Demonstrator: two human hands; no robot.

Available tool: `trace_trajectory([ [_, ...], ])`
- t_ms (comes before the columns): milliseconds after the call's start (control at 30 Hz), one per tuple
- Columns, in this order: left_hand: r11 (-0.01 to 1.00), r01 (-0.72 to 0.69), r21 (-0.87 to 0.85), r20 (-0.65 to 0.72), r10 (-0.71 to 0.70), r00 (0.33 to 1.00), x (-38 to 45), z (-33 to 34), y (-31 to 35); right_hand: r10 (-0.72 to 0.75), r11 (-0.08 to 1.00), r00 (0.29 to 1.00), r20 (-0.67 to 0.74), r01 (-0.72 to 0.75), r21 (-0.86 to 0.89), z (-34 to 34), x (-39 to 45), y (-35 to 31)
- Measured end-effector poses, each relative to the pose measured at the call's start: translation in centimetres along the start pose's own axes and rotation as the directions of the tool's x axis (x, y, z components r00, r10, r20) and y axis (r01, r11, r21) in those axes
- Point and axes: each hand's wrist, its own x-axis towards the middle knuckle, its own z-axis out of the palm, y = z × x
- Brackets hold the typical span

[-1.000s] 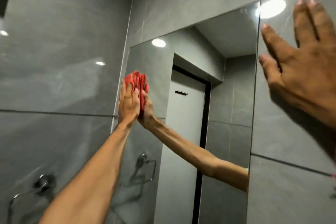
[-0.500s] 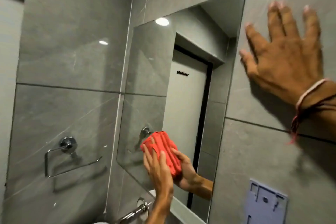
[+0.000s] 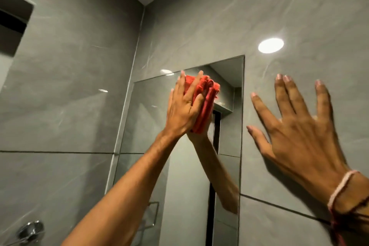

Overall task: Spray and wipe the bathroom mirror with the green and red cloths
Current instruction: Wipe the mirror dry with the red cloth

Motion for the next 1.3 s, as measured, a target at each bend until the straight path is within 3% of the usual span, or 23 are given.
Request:
trace_trajectory([
  [133, 0.998, 0.059, -0.013, -0.066, -0.059, 0.996, 3.6, -1.0, -6.3, -0.022, 0.999, 0.984, -0.175, 0.018, -0.029, 3.4, 0.9, -1.7],
  [233, 0.976, 0.197, -0.092, -0.153, -0.209, 0.966, 6.1, -1.6, -12.0, 0.000, 0.999, 0.968, -0.249, -0.010, -0.040, 5.2, 1.8, -1.5],
  [300, 0.906, 0.347, -0.245, -0.187, -0.395, 0.899, 6.6, -2.1, -16.6, 0.016, 0.999, 0.966, -0.260, -0.023, -0.023, 6.6, 2.1, -1.3],
  [367, 0.824, 0.487, -0.288, -0.184, -0.547, 0.817, 5.1, -2.8, -20.7, 0.013, 1.000, 0.963, -0.268, -0.019, -0.017, 7.4, 2.3, -1.1],
  [533, 0.725, 0.634, -0.269, -0.235, -0.688, 0.687, -4.6, -2.7, -24.9, 0.013, 1.000, 0.949, -0.315, -0.009, 0.013, 7.3, 2.9, -1.1],
  [633, 0.559, 0.757, -0.339, -0.215, -0.829, 0.517, -15.4, -1.6, -23.6, 0.009, 0.999, 0.960, -0.280, 0.003, 0.043, 6.2, 2.5, -1.4],
  [700, 0.494, 0.784, -0.377, -0.220, -0.870, 0.442, -23.0, -0.6, -21.0, 0.033, 0.994, 0.963, -0.267, -0.005, 0.106, 5.5, 1.7, -1.9],
  [800, 0.393, 0.826, -0.405, -0.217, -0.919, 0.330, -32.3, 1.9, -14.7, 0.036, 0.990, 0.971, -0.238, -0.003, 0.139, 3.9, 0.9, -2.6],
  [933, 0.171, 0.893, -0.417, -0.072, -0.985, 0.155, -39.3, 4.1, -3.0, -0.013, 0.989, 0.991, -0.137, 0.032, 0.144, 1.1, 0.4, -2.4],
  [967, 0.167, 0.884, -0.437, -0.036, -0.985, 0.168, -39.2, 4.3, 0.2, -0.034, 0.985, 0.995, -0.097, 0.050, 0.163, 0.7, 0.2, -2.2],
  [1000, 0.220, 0.851, -0.477, -0.013, -0.970, 0.243, -38.3, 4.4, 3.5, -0.045, 0.981, 0.997, -0.063, 0.057, 0.188, 0.1, 0.1, -1.9],
  [1067, 0.439, 0.730, -0.523, 0.013, -0.853, 0.522, -35.3, 4.6, 8.8, -0.064, 0.966, 0.998, -0.019, 0.066, 0.250, -0.9, -0.5, -1.4],
  [1100, 0.586, 0.640, -0.496, -0.040, -0.752, 0.658, -32.7, 4.9, 10.6, -0.062, 0.959, 0.998, -0.017, 0.064, 0.274, -1.4, -0.7, -0.7],
  [1167, 0.826, 0.419, -0.376, -0.134, -0.496, 0.858, -26.3, 5.5, 11.9, -0.042, 0.954, 0.998, -0.038, 0.051, 0.296, -2.0, -1.2, 0.7],
  [1233, 0.929, 0.242, -0.280, -0.128, -0.286, 0.949, -18.0, 5.2, 11.5, 0.004, 0.946, 0.996, -0.093, 0.026, 0.323, -2.5, -1.3, 2.4],
  [1300, 0.963, 0.160, -0.218, -0.111, -0.187, 0.976, -9.9, 3.6, 10.0, 0.062, 0.935, 0.987, -0.149, -0.005, 0.355, -3.1, -1.0, 4.0],
])
